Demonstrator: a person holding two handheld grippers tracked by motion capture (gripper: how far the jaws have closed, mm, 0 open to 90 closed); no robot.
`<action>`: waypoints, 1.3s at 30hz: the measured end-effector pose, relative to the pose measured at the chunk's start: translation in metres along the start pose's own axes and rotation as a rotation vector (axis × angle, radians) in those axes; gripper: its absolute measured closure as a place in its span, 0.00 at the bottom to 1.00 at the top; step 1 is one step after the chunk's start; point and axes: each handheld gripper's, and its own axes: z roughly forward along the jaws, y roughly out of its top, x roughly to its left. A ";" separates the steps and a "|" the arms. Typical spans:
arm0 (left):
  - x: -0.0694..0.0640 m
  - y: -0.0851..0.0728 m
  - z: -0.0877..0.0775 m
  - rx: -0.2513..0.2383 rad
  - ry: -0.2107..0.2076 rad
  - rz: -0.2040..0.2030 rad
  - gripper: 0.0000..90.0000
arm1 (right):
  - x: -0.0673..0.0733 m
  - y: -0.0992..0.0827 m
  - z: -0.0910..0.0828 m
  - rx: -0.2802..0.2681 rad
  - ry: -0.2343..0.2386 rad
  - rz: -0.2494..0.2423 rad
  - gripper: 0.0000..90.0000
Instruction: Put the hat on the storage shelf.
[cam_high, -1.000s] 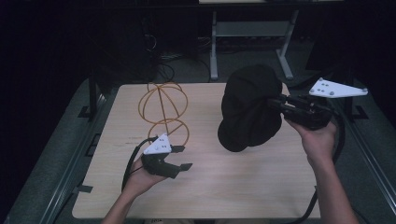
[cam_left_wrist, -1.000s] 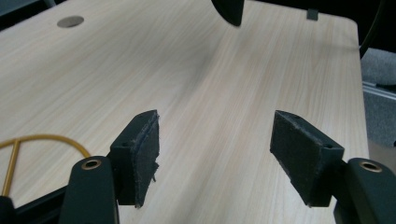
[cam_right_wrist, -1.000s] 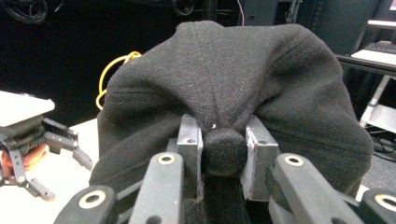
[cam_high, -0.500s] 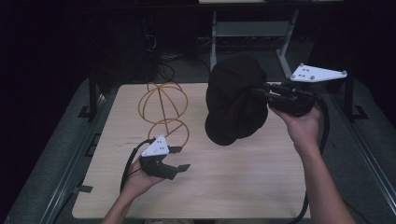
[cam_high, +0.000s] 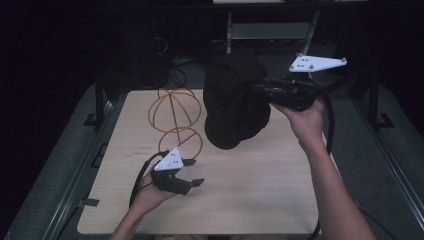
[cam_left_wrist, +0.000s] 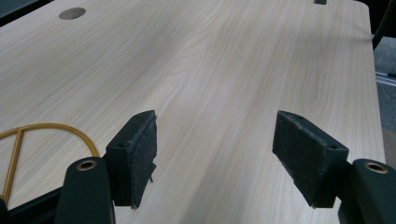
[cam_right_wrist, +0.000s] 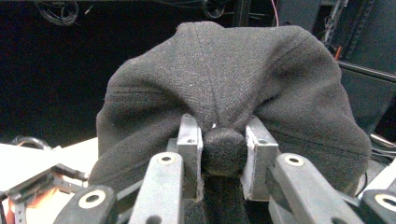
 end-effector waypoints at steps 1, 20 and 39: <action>0.000 0.000 0.000 0.003 0.000 0.001 0.34 | 0.000 0.001 0.002 0.000 0.003 -0.001 0.80; -0.007 0.000 0.005 0.018 -0.023 0.035 0.33 | 0.013 0.040 0.057 0.033 0.095 -0.033 0.80; -0.010 0.003 0.008 0.018 -0.038 0.077 0.33 | 0.027 0.076 0.127 0.143 0.200 -0.057 0.80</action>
